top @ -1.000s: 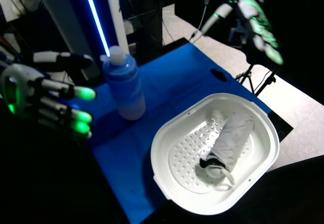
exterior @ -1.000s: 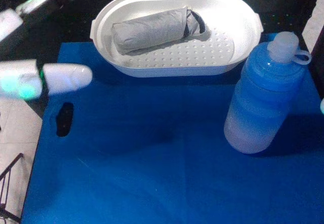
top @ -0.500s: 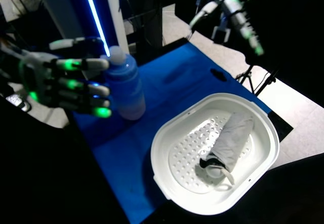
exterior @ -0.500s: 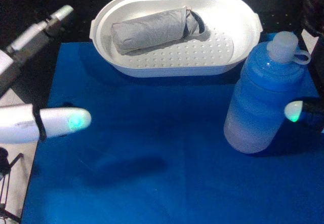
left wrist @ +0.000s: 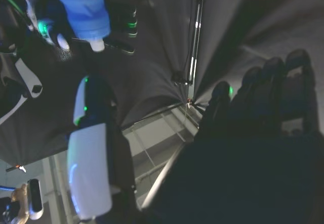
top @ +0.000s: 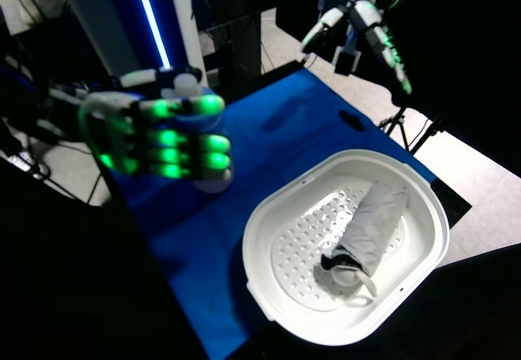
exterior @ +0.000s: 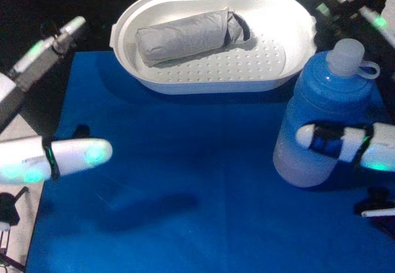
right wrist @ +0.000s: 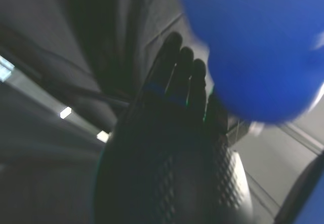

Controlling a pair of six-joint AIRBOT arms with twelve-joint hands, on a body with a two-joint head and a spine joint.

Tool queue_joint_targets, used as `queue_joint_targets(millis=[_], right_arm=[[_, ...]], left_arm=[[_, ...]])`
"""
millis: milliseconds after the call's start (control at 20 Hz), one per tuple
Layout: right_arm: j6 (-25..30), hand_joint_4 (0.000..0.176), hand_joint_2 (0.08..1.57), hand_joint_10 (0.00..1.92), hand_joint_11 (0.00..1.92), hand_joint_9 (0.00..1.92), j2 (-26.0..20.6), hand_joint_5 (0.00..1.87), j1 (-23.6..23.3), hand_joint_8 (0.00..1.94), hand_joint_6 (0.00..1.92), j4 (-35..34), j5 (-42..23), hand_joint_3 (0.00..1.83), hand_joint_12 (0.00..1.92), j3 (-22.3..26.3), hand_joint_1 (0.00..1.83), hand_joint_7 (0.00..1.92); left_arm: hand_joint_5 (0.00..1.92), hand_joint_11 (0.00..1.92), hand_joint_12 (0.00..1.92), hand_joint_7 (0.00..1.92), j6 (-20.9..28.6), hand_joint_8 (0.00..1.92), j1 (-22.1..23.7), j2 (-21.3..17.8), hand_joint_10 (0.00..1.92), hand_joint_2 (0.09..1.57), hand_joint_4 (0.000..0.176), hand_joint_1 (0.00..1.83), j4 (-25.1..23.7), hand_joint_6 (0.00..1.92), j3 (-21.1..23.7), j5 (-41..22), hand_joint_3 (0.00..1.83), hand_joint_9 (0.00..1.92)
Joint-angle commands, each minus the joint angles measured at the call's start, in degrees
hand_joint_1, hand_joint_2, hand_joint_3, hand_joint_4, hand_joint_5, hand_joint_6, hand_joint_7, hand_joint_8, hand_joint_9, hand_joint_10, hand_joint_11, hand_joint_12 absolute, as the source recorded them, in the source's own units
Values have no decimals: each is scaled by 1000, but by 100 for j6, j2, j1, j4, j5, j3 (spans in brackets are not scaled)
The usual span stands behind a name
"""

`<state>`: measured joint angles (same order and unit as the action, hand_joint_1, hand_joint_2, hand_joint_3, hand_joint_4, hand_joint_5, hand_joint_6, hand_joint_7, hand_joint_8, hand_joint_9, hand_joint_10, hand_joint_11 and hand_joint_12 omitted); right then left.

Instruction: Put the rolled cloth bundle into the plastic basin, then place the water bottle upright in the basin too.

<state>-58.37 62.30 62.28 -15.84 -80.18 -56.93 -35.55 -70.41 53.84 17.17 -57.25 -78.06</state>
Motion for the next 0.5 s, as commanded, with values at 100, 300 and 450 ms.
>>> queue_joint_targets(millis=[100, 300, 450], right_arm=[[161, 150, 1014, 13, 466, 477, 36, 209, -158, 6, 2, 173, -374, 4, 68, -104, 972, 436], [182, 0, 1262, 621, 999, 1159, 17, 668, -158, 1411, 1353, 195, -224, 6, 1193, -165, 1187, 720], [182, 0, 1293, 1491, 1110, 1185, -66, 656, -158, 1325, 1451, 261, -169, 0, 1711, -174, 1055, 931]], left_arm=[[0, 0, 0, 0, 92, 0, 8, 37, 0, 815, 176, 675, 33, 0, -2, -758, 0, 0], [0, 0, 0, 0, 110, 0, -25, 43, 0, 831, 176, 716, 34, 0, 15, -765, 3, 0], [0, 0, 0, 0, 135, 0, -46, 67, 0, 823, 176, 692, 34, 0, 20, -757, 0, 0]])
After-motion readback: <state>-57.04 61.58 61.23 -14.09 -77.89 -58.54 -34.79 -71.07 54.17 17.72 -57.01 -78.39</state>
